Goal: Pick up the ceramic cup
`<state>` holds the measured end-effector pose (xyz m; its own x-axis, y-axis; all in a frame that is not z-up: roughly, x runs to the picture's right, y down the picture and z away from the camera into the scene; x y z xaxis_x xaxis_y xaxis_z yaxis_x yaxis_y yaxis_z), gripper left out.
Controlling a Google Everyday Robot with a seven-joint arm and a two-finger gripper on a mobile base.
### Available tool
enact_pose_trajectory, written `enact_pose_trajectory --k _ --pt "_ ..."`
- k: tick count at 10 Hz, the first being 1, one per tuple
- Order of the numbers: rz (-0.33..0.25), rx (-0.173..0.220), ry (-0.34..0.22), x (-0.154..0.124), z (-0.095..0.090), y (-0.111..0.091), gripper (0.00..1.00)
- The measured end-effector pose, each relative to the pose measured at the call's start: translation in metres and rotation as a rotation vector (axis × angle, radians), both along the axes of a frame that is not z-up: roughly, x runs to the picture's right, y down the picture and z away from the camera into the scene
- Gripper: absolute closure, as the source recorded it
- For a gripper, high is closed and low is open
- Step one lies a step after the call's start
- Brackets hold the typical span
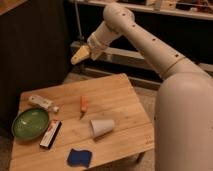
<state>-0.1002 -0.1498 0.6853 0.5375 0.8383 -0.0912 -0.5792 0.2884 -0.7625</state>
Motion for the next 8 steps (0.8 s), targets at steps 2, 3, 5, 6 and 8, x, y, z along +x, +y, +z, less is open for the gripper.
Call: enact_pose_trajectory --k 2,3,5,6,8 --pt "-0.002 -0.004 0.006 0.005 0.0 -0.001 0.2" --pt "-0.001 -0.003 0.006 0.005 0.0 -0.001 0.2" --pt "-0.015 -0.002 0.006 0.002 0.0 0.0 0.2" --pt "-0.051 0.02 0.009 0.002 -0.003 0.001 0.2" --pt "-0.103 0.075 0.008 0.019 -0.012 0.009 0.2"
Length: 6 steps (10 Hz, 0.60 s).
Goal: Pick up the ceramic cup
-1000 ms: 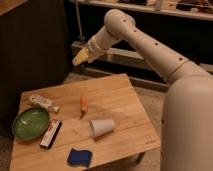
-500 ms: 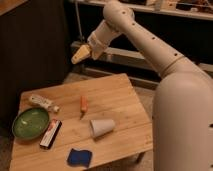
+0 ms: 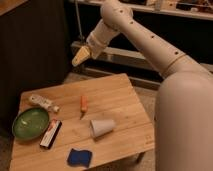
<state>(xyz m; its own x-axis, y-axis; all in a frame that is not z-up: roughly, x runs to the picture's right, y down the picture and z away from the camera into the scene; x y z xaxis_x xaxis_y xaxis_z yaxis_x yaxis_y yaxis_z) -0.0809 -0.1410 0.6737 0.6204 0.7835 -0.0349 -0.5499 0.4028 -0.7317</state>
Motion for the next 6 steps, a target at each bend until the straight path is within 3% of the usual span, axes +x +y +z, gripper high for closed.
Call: enact_pose_trajectory --k 4,6 --pt "-0.055 0.046 -0.061 0.045 -0.017 0.03 0.2" --pt "-0.111 0.087 -0.093 0.052 -0.032 0.057 0.2"
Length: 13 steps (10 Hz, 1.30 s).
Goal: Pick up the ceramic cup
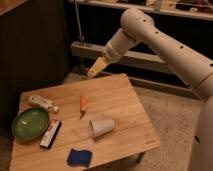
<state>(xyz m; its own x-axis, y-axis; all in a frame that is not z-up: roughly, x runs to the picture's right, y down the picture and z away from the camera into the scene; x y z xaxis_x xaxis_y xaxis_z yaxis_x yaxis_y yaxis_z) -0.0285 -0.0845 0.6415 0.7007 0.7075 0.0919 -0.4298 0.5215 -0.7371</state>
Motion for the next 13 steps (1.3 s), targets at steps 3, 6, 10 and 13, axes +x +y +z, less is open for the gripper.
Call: enact_pose_trajectory --k 3,6,10,13 --pt "-0.108 0.055 0.0 0.004 -0.018 0.037 0.2" --pt "-0.153 0.083 0.02 0.024 -0.014 0.079 0.2" --pt "-0.167 0.118 -0.022 0.023 -0.001 0.131 0.2" --pt "-0.101 0.204 -0.087 0.023 0.011 0.148 0.2"
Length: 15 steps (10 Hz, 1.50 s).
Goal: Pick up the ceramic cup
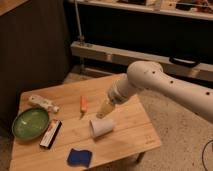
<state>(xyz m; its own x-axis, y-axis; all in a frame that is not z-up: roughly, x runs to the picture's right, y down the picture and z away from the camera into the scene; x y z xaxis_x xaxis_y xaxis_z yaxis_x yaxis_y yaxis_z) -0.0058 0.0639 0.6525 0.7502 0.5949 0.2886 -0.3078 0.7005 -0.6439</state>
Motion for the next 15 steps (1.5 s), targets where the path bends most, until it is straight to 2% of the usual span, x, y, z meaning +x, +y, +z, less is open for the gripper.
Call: enact_pose_trajectory --k 2,6,8,10,11,12,13,15 --pt "0.017 0.01 -0.015 0.001 0.002 0.001 0.2" --pt "0.009 0.012 -0.017 0.0 0.002 0.0 0.2" --pt "-0.093 0.092 -0.04 0.002 -0.003 0.002 0.2" --pt "-0.302 0.236 -0.115 0.008 -0.004 0.008 0.2" --pt "-0.368 0.276 -0.136 0.012 -0.001 0.012 0.2" --pt "-0.4 0.293 -0.15 0.015 0.002 0.013 0.2" --pt "-0.413 0.287 -0.158 0.018 0.014 0.016 0.2" --pt "-0.416 0.239 -0.161 0.02 0.036 0.026 0.2"
